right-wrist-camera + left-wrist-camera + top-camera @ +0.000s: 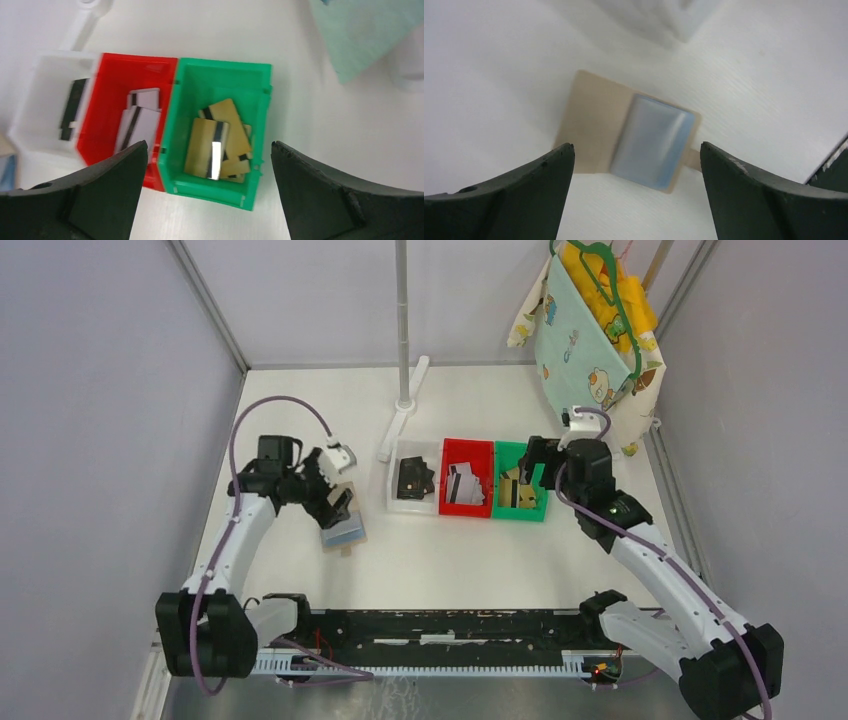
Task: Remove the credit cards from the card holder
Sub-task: Reset both arms
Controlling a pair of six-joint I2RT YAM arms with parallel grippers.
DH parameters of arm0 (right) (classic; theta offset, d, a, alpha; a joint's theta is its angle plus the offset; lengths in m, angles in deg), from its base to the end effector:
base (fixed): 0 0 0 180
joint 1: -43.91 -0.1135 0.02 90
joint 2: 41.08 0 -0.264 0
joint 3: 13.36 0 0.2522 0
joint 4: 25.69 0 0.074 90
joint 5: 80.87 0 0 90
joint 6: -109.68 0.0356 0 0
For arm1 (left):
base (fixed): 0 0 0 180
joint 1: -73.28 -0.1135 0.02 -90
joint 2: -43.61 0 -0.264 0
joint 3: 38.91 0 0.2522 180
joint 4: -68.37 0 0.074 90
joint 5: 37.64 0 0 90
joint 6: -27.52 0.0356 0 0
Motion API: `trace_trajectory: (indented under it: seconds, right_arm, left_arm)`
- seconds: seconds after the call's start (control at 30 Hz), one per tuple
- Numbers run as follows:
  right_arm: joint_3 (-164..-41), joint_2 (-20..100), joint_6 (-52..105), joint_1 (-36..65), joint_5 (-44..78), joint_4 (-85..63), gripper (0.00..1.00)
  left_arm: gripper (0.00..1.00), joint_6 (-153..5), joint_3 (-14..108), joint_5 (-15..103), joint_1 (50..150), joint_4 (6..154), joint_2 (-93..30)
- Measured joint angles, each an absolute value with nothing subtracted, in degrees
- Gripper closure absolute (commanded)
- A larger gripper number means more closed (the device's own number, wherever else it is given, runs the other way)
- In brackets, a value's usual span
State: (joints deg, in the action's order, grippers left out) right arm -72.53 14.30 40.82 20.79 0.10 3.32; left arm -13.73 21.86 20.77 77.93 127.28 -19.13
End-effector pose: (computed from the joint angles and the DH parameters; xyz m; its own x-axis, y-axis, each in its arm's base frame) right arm 0.2049 0.0814 0.3009 -0.4583 0.1916 -0.8679 -0.0986 0.9595 0.2639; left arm 0.1997 -0.0350 0.2484 -0.3312 0.6695 -0.6649 0.8677 0.4929 0.0641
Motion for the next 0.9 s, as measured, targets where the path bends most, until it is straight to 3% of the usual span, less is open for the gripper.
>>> trace_trajectory:
  seconds: [0.3, 0.6, 0.9]
  right_arm:
    - [-53.29, 9.29, 41.92, 26.21, -18.61, -4.94, 0.02]
    - [-32.07, 4.85, 41.06, 27.66, -40.82, -23.11, 0.02]
    - [-27.87, 13.73, 37.70, 29.76, -50.59, -40.11, 0.02]
  left_arm:
    - [0.00, -36.29, 28.78, 19.28, 57.19, 103.60, -36.57]
    - [0.00, -49.36, 18.51, 20.70, 54.87, 79.01, -42.69]
    - [0.00, -62.43, 4.52, 20.99, 54.87, 53.92, -44.66]
